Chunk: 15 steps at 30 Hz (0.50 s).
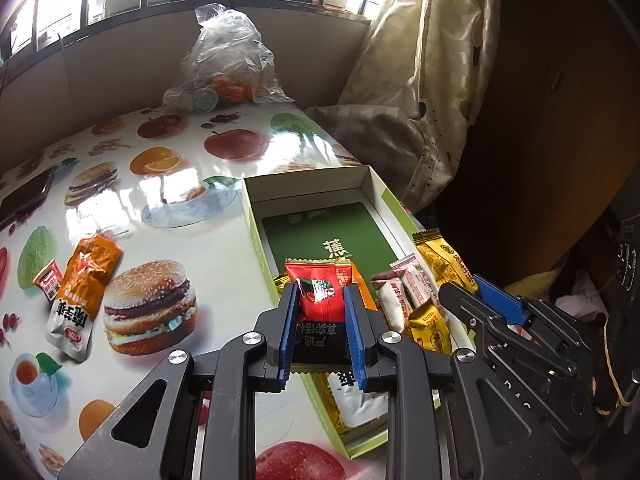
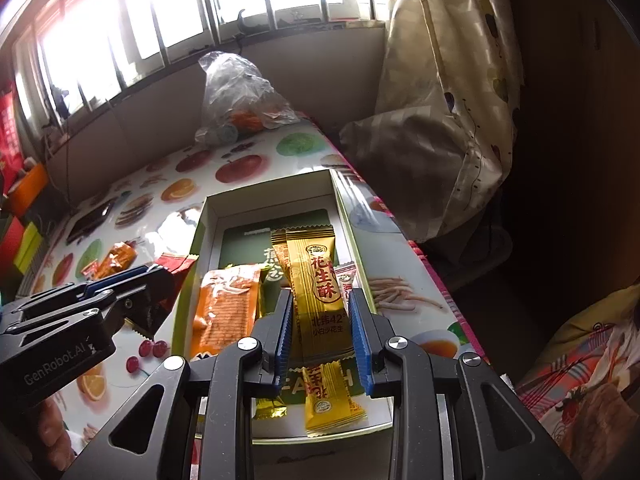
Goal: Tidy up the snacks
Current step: 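Carry the peanut candy and red packet over the green box with both grippers, then lower both snacks into the box and open both grippers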
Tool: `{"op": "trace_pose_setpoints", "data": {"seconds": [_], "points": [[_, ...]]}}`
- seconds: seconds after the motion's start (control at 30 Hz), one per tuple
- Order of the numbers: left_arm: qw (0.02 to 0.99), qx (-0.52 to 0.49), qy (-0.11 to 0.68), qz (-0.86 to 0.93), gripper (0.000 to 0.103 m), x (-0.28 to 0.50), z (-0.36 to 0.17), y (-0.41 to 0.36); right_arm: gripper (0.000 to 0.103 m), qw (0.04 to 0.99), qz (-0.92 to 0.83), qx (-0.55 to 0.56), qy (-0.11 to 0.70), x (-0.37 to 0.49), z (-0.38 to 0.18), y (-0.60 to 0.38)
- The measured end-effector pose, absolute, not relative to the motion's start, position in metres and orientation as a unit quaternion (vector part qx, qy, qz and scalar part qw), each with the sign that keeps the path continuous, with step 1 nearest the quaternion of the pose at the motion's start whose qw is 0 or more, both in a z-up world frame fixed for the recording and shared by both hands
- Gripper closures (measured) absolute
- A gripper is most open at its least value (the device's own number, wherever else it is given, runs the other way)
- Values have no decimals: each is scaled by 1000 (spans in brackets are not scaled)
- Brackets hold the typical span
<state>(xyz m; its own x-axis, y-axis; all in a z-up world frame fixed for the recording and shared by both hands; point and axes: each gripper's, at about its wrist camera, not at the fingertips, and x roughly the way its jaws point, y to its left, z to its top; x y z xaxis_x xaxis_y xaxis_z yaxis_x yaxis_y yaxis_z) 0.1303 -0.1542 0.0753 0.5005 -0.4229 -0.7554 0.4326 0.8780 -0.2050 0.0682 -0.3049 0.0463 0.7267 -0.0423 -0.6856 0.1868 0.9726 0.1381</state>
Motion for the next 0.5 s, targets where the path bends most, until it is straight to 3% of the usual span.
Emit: {"op": "trace_pose_setpoints", "data": {"seconds": [0.5], "points": [[859,20,451,-243,79,144,58,-179,77,919,-66,87,379,90,29,-320]]}}
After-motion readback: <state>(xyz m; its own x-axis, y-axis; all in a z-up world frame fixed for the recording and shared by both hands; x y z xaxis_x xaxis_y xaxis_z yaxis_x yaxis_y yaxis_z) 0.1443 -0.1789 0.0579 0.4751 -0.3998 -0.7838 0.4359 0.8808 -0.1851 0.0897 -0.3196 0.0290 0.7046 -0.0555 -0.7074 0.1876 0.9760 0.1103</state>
